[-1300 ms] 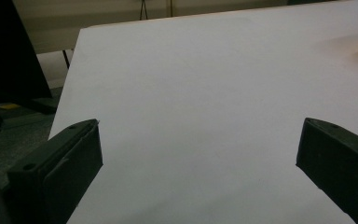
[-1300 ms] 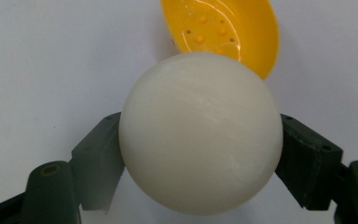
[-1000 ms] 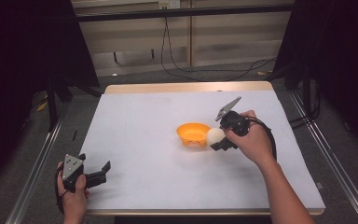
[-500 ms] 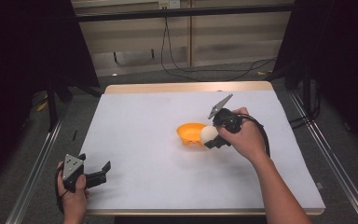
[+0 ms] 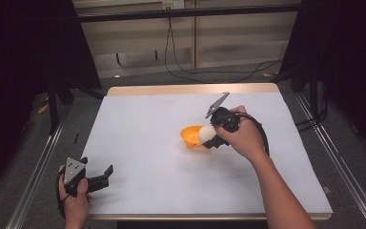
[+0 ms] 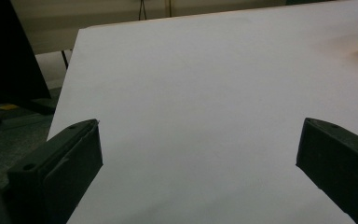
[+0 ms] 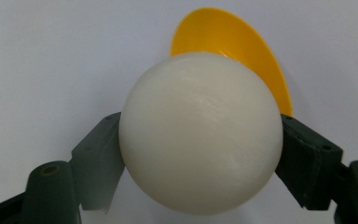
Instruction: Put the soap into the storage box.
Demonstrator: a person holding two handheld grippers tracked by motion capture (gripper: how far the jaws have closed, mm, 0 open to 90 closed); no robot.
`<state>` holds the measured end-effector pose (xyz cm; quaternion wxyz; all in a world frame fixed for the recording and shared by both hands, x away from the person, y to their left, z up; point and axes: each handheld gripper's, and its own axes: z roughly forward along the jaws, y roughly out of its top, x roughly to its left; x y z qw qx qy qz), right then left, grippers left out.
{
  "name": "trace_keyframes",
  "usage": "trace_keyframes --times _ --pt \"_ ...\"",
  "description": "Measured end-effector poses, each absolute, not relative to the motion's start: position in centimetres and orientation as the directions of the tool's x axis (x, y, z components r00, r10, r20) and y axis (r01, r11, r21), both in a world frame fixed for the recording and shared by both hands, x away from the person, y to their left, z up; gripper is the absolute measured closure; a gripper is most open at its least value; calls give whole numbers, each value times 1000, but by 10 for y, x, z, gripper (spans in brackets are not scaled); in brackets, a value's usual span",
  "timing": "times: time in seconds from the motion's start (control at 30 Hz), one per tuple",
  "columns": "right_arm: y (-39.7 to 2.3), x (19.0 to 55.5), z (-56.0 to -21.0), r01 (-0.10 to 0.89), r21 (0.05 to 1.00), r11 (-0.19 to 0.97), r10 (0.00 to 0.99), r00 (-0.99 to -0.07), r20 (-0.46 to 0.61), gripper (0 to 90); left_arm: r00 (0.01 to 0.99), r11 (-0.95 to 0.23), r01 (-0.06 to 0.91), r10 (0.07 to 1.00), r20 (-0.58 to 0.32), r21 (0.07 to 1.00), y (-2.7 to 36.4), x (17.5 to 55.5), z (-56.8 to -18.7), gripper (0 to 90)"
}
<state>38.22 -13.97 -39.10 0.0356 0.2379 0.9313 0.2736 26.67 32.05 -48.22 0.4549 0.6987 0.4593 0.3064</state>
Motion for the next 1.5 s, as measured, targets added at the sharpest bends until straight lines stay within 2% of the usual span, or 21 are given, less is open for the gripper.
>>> trace_keyframes --times 0.73,1.5 --pt "-116 400 -392 412 502 760 451 -891 48 232 396 -161 364 918 4 917 321 267 -482 0" --pt "-109 418 -405 444 452 773 473 -880 55 232 394 -159 366 919 2 917 321 267 -482 0"
